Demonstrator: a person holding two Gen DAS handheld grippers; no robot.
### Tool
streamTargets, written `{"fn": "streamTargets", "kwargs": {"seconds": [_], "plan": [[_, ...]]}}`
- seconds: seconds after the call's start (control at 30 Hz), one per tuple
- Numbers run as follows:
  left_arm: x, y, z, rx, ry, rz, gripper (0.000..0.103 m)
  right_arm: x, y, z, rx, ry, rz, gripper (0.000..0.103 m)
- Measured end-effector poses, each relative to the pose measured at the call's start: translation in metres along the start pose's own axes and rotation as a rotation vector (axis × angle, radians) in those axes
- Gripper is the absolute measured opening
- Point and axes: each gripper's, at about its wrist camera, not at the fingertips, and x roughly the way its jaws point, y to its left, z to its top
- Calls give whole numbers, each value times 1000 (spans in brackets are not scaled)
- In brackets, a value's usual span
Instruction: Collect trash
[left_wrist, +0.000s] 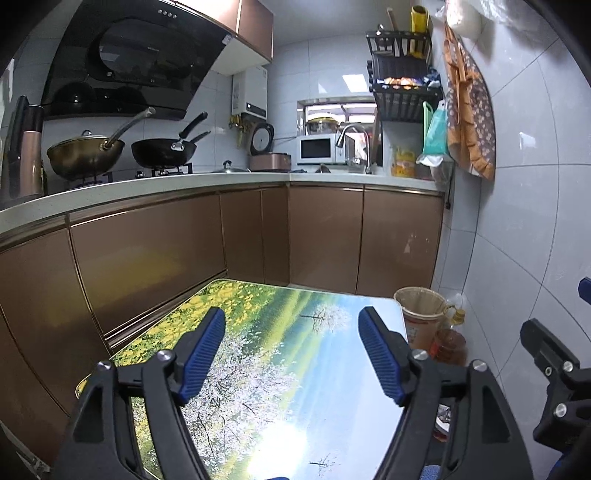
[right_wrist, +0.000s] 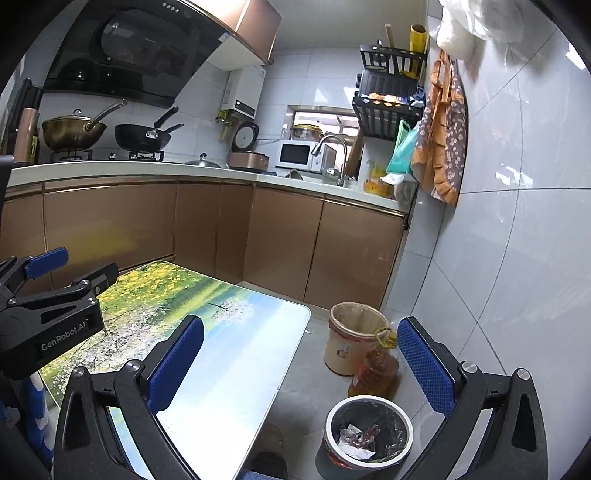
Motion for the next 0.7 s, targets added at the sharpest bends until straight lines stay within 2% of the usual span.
{"fn": "streamTargets", "kwargs": {"seconds": [0.27, 0.7], "plan": [[-11, 2, -1, -15, -28, -3, 73, -15, -1, -3, 9, -24, -9, 103], [-28, -2, -6, -1, -26, -24, 73, -32, -10, -5, 41, -49, -11, 103]]}}
